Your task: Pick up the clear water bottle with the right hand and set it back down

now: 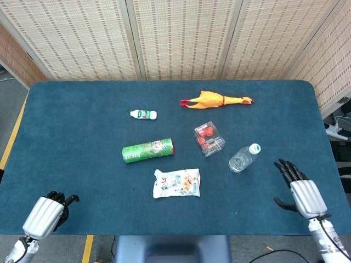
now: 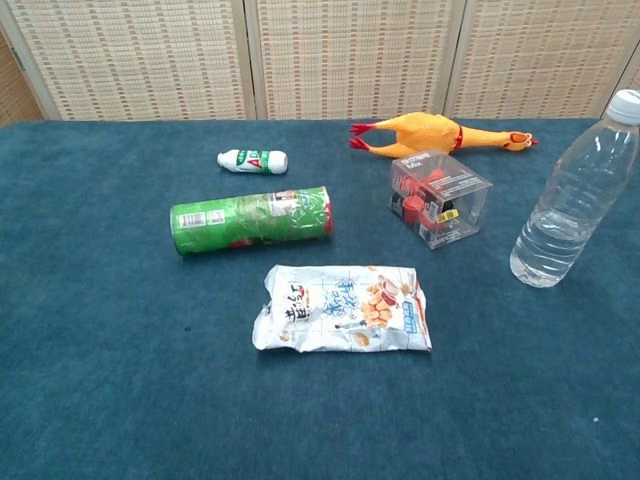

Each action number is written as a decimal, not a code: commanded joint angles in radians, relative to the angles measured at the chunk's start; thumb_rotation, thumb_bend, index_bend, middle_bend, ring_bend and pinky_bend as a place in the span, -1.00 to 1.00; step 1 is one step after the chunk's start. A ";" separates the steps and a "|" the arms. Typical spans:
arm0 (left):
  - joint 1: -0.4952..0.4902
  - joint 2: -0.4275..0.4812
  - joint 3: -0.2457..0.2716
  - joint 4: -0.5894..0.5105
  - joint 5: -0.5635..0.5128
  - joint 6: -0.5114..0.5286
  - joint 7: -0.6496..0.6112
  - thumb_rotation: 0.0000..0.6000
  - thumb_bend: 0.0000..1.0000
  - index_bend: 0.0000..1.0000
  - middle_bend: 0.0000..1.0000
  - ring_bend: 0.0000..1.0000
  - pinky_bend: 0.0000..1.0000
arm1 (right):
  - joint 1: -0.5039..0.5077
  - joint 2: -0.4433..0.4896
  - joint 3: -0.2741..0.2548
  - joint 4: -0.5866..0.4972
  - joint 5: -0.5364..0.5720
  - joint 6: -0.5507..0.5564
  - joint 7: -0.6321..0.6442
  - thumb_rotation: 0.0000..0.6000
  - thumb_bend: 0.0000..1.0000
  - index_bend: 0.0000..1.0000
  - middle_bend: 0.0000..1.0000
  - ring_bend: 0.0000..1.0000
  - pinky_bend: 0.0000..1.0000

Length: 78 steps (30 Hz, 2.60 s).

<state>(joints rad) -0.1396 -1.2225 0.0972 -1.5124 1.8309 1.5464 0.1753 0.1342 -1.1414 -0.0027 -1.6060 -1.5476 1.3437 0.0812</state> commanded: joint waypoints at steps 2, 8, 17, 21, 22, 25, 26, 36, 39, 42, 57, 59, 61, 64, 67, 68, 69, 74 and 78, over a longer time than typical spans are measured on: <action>-0.001 0.000 -0.001 0.000 -0.004 -0.004 -0.001 1.00 -0.11 -0.13 0.26 0.10 0.10 | 0.014 -0.043 0.031 0.045 0.012 0.017 0.066 1.00 -0.72 -1.00 -1.00 -1.00 -0.61; 0.001 0.003 -0.003 -0.001 -0.001 0.007 -0.011 1.00 -0.11 -0.13 0.26 0.10 0.10 | 0.062 -0.122 0.076 0.122 0.037 -0.021 0.255 1.00 -0.72 -1.00 -1.00 -1.00 -0.77; 0.000 0.004 -0.004 0.002 -0.004 0.003 -0.019 1.00 -0.11 -0.13 0.26 0.10 0.10 | 0.124 -0.191 0.121 0.196 0.119 -0.145 0.518 1.00 -0.72 -1.00 -1.00 -1.00 -0.78; 0.000 0.003 -0.003 0.002 -0.001 0.003 -0.015 1.00 -0.11 -0.13 0.26 0.10 0.10 | 0.154 -0.226 0.142 0.236 0.152 -0.194 0.560 1.00 -0.72 -1.00 -1.00 -1.00 -0.78; 0.000 0.003 -0.003 0.002 -0.001 0.002 -0.015 1.00 -0.11 -0.13 0.26 0.10 0.10 | 0.161 -0.232 0.146 0.243 0.159 -0.208 0.571 1.00 -0.72 -1.00 -1.00 -1.00 -0.78; -0.001 0.002 -0.003 0.002 -0.003 -0.003 -0.013 1.00 -0.11 -0.13 0.26 0.10 0.09 | 0.188 -0.237 0.151 0.251 0.180 -0.277 0.628 1.00 -0.72 -1.00 -1.00 -1.00 -0.78; -0.002 0.002 -0.002 0.002 -0.003 -0.005 -0.012 1.00 -0.11 -0.13 0.26 0.10 0.09 | 0.196 -0.235 0.151 0.250 0.184 -0.300 0.648 1.00 -0.72 -1.00 -1.00 -1.00 -0.78; -0.002 0.002 -0.002 0.003 0.001 -0.003 -0.014 1.00 -0.11 -0.13 0.26 0.10 0.10 | 0.251 -0.257 0.152 0.282 0.162 -0.370 0.737 1.00 -0.73 -1.00 -1.00 -1.00 -0.78; -0.003 0.001 0.001 0.003 0.006 -0.005 -0.009 1.00 -0.11 -0.13 0.26 0.10 0.10 | 0.266 -0.272 0.159 0.288 0.165 -0.386 0.771 1.00 -0.73 -1.00 -1.00 -1.00 -0.78; -0.003 0.001 0.001 0.004 0.007 -0.006 -0.008 1.00 -0.11 -0.13 0.26 0.10 0.09 | 0.283 -0.281 0.155 0.297 0.156 -0.408 0.799 1.00 -0.73 -1.00 -0.98 -1.00 -0.78; -0.003 0.002 0.002 0.006 0.007 -0.004 -0.012 1.00 -0.11 -0.13 0.26 0.10 0.09 | 0.283 -0.310 0.159 0.299 0.125 -0.291 0.661 1.00 -0.15 0.53 0.39 0.00 -0.16; -0.003 0.002 0.002 0.006 0.007 -0.005 -0.012 1.00 -0.11 -0.13 0.27 0.10 0.09 | 0.276 -0.303 0.157 0.288 0.097 -0.241 0.615 1.00 -0.12 0.57 0.42 0.03 -0.14; -0.003 0.002 0.002 0.005 0.007 -0.007 -0.010 1.00 -0.11 -0.13 0.27 0.10 0.10 | 0.270 -0.297 0.157 0.280 0.056 -0.173 0.547 1.00 -0.11 0.60 0.44 0.04 -0.13; -0.003 0.001 0.003 0.005 0.006 -0.008 -0.009 1.00 -0.11 -0.13 0.26 0.10 0.10 | 0.266 -0.296 0.164 0.289 0.005 -0.079 0.401 1.00 -0.11 0.60 0.44 0.04 -0.13; -0.003 0.001 0.003 0.004 0.007 -0.007 -0.007 1.00 -0.11 -0.13 0.27 0.09 0.10 | 0.266 -0.296 0.175 0.306 -0.022 -0.017 0.222 1.00 -0.11 0.62 0.46 0.06 -0.10; -0.003 0.001 0.003 0.004 0.008 -0.007 -0.007 1.00 -0.11 -0.13 0.27 0.09 0.10 | 0.267 -0.294 0.178 0.307 -0.023 -0.008 0.167 1.00 -0.11 0.62 0.47 0.07 -0.09; -0.003 0.001 0.003 0.004 0.008 -0.007 -0.007 1.00 -0.11 -0.13 0.27 0.10 0.10 | 0.267 -0.289 0.181 0.302 -0.016 -0.007 0.101 1.00 -0.11 0.63 0.47 0.08 -0.08; -0.004 0.000 0.003 0.004 0.005 -0.012 -0.006 1.00 -0.11 -0.13 0.27 0.10 0.10 | 0.266 -0.259 0.179 0.243 0.027 -0.049 -0.018 1.00 -0.11 0.64 0.48 0.08 -0.08; -0.004 0.000 0.001 0.005 0.002 -0.012 -0.007 1.00 -0.11 -0.13 0.27 0.10 0.09 | 0.271 -0.251 0.127 0.171 0.011 -0.100 -0.048 1.00 -0.11 0.64 0.49 0.09 -0.07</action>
<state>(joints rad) -0.1434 -1.2223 0.0993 -1.5087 1.8343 1.5343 0.1687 0.4020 -1.4021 0.1652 -1.3748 -1.5200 1.2779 0.0186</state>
